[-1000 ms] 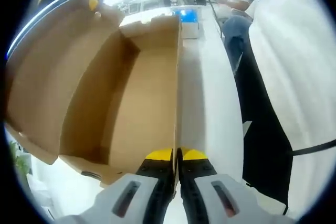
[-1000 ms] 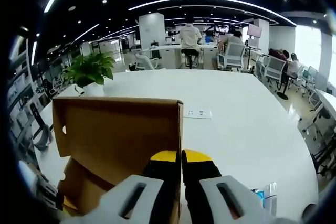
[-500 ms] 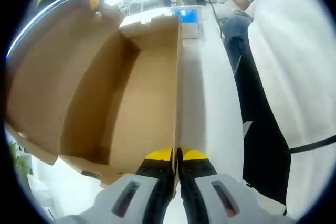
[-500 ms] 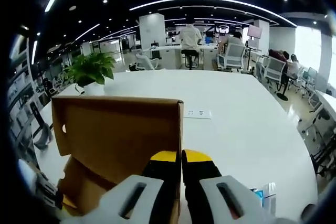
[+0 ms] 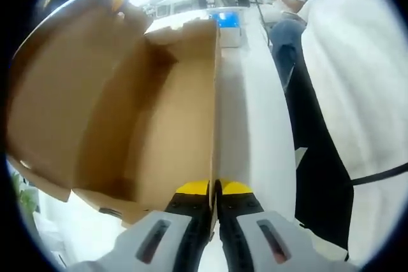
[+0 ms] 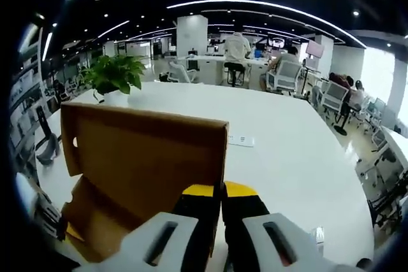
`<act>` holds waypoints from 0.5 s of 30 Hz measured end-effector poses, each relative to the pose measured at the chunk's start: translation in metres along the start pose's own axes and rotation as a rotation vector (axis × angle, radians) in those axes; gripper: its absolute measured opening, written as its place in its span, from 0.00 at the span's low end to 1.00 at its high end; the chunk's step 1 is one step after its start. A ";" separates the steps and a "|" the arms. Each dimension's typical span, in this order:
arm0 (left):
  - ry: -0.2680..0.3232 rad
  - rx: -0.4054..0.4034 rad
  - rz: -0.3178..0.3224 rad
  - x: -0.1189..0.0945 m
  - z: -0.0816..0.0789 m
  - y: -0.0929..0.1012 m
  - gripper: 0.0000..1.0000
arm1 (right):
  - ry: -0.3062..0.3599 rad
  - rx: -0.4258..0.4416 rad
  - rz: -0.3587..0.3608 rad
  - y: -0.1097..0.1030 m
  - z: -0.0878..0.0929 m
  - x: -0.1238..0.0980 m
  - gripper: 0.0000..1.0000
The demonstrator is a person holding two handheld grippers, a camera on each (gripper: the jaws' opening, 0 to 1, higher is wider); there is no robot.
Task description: Operate the shoe box by opening the lid, removing the specified soft item, and placing it in the target area until the item is outside and the box remains undamaged.
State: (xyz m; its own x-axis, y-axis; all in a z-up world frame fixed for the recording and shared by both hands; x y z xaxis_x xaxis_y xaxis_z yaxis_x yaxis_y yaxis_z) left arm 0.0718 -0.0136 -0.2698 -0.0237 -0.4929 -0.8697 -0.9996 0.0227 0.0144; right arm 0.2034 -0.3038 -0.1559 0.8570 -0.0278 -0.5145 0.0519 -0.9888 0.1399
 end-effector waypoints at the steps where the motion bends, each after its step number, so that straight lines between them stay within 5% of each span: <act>1: 0.000 0.000 0.000 0.000 0.000 0.000 0.02 | 0.001 0.004 -0.002 0.001 0.001 -0.001 0.00; 15: 0.003 0.005 -0.005 0.000 0.000 0.001 0.02 | 0.018 0.067 -0.031 0.002 0.008 -0.013 0.00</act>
State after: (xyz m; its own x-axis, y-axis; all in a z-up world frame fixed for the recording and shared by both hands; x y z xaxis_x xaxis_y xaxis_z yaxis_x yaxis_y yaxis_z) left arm 0.0712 -0.0134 -0.2703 -0.0184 -0.4959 -0.8682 -0.9997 0.0241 0.0074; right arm 0.1882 -0.3068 -0.1556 0.8644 0.0053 -0.5027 0.0450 -0.9967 0.0670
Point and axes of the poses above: the point that each gripper's makers call its tool centre point, and the gripper's own axes: x roughly forward along the fingers, y roughly to its right, z roughly out of its underside, the point moved 8 cm from there along -x, roughly backward along the fingers, and after that the axes turned 9 degrees about z, right-handed, at the moved point
